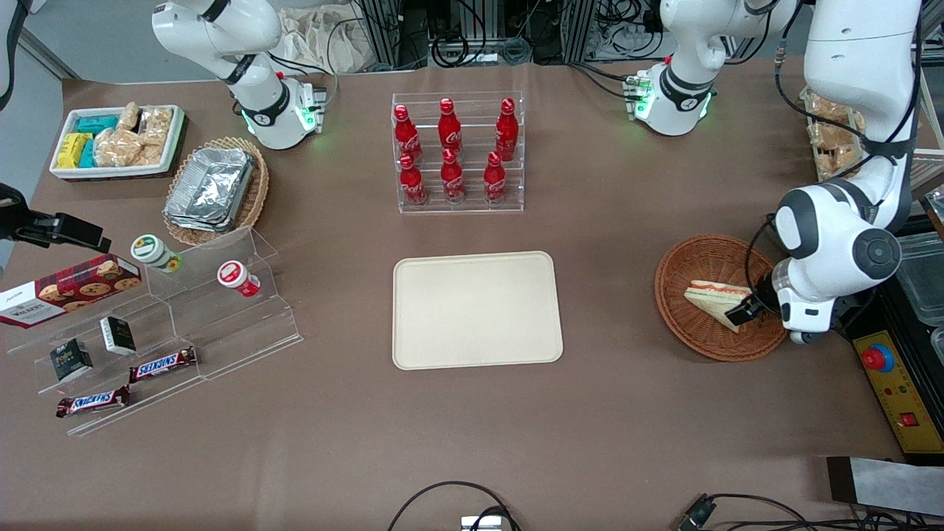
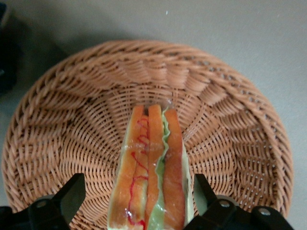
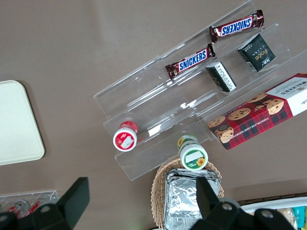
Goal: Place sandwich from basket to tray
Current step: 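Close the left gripper on the sandwich and lift it from the basket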
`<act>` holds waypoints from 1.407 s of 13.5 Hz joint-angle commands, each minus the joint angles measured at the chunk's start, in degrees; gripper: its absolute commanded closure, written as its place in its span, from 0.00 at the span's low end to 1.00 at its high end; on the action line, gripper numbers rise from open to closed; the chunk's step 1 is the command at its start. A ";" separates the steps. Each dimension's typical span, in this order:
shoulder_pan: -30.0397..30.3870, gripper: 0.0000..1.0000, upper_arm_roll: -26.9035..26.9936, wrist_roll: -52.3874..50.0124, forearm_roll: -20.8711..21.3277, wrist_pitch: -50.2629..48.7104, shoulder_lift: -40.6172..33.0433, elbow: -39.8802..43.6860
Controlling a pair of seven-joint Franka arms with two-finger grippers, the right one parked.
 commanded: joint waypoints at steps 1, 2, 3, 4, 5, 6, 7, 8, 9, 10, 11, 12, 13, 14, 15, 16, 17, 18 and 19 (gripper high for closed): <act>-0.21 0.20 -0.45 -0.51 -0.89 0.27 0.13 -0.76; -0.21 0.52 -0.45 -0.51 -0.80 0.09 0.04 -0.76; -0.21 0.86 -0.45 -0.34 -0.80 -0.17 -0.13 -0.50; -0.21 1.00 -0.45 0.10 -0.80 -1.31 -0.40 0.20; -0.21 1.00 -0.45 0.45 -0.63 -3.93 -0.57 2.12; -0.03 1.00 -0.45 0.63 -0.28 -8.22 -0.57 4.75; 0.05 1.00 -0.36 1.76 -0.19 -13.22 -0.57 7.91; 0.32 1.00 -0.27 3.51 -0.10 -17.36 -0.57 11.08; 0.49 1.00 -0.10 5.53 0.16 -20.97 -0.66 14.24; 0.49 1.00 0.08 8.08 0.43 -23.62 -0.75 17.32; 0.58 1.00 0.34 10.80 0.43 -26.69 -0.92 20.92; 0.58 1.00 0.52 13.00 0.43 -31.24 -0.93 25.22; 0.58 1.00 0.52 13.98 0.52 -36.68 -0.84 29.52; 0.50 1.00 0.43 14.25 0.78 -41.44 -0.84 33.31; 0.41 1.00 0.26 14.95 1.83 -45.05 -0.93 36.39; 0.06 1.00 -0.09 17.22 2.71 -48.13 -1.62 38.34; -0.29 1.00 -0.35 18.89 2.98 -49.47 -2.15 39.83; -0.56 1.00 -1.58 19.96 2.98 -49.92 -2.24 40.89; -0.73 1.00 -2.98 20.31 2.89 -50.10 -2.85 42.04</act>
